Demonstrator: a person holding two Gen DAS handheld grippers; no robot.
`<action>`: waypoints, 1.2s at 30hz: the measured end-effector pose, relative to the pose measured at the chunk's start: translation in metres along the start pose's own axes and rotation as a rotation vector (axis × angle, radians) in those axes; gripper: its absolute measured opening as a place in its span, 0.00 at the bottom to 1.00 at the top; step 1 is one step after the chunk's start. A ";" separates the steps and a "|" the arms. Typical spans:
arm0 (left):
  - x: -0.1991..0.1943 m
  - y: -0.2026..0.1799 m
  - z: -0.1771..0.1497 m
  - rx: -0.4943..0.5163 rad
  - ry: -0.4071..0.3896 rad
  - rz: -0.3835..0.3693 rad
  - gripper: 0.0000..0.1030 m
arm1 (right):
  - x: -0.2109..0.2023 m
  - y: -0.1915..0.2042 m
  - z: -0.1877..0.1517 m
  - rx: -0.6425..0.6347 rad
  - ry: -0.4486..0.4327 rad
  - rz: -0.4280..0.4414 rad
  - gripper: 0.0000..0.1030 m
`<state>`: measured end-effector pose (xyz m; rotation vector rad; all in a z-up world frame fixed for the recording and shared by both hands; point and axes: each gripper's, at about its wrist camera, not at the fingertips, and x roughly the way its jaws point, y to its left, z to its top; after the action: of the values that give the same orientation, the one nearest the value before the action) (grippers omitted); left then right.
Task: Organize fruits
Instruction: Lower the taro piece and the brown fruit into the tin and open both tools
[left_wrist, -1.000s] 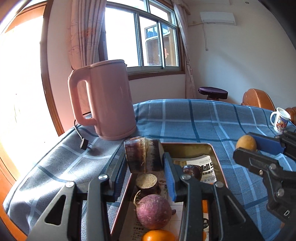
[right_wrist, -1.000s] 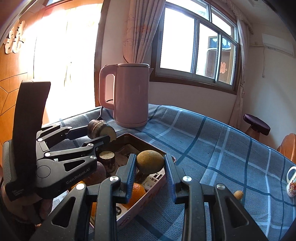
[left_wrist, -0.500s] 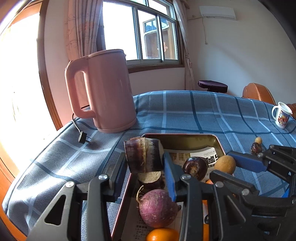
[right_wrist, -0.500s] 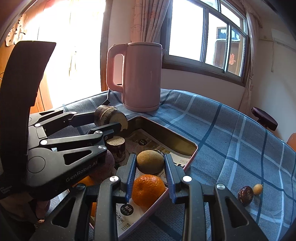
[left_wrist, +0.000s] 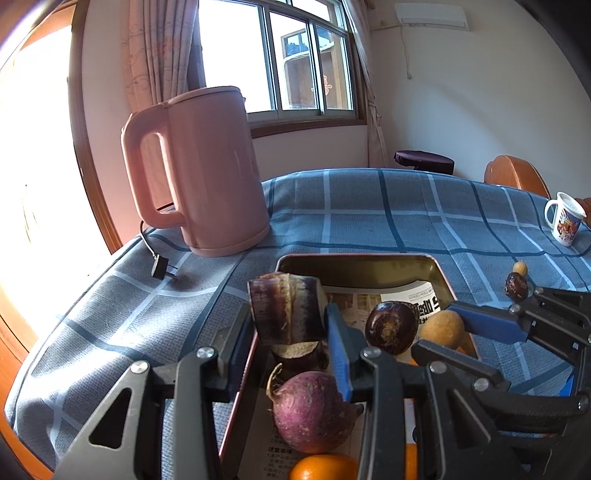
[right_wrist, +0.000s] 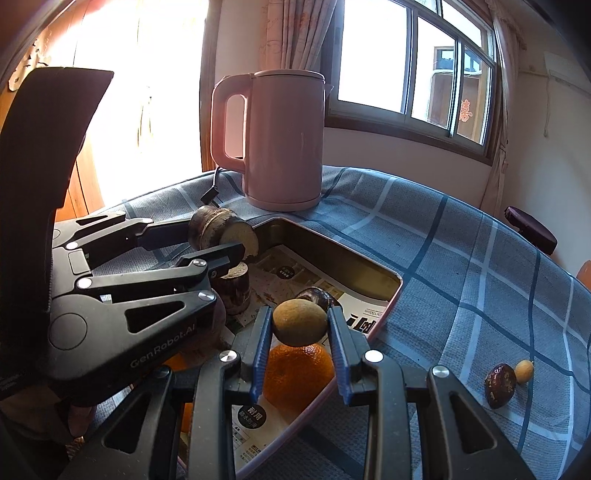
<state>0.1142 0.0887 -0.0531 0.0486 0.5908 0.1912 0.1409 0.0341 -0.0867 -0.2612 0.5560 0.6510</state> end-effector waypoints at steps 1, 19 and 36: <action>0.001 0.000 0.000 0.001 0.003 0.000 0.39 | 0.001 0.000 0.000 0.001 0.003 0.002 0.31; 0.004 0.003 -0.003 -0.013 0.020 -0.006 0.42 | 0.005 -0.001 0.000 0.014 0.032 0.039 0.33; -0.046 -0.038 0.023 0.000 -0.088 -0.063 0.78 | -0.069 -0.099 -0.023 0.109 0.012 -0.182 0.54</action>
<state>0.0963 0.0430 -0.0123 0.0385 0.5044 0.1275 0.1490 -0.0860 -0.0605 -0.2103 0.5700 0.4417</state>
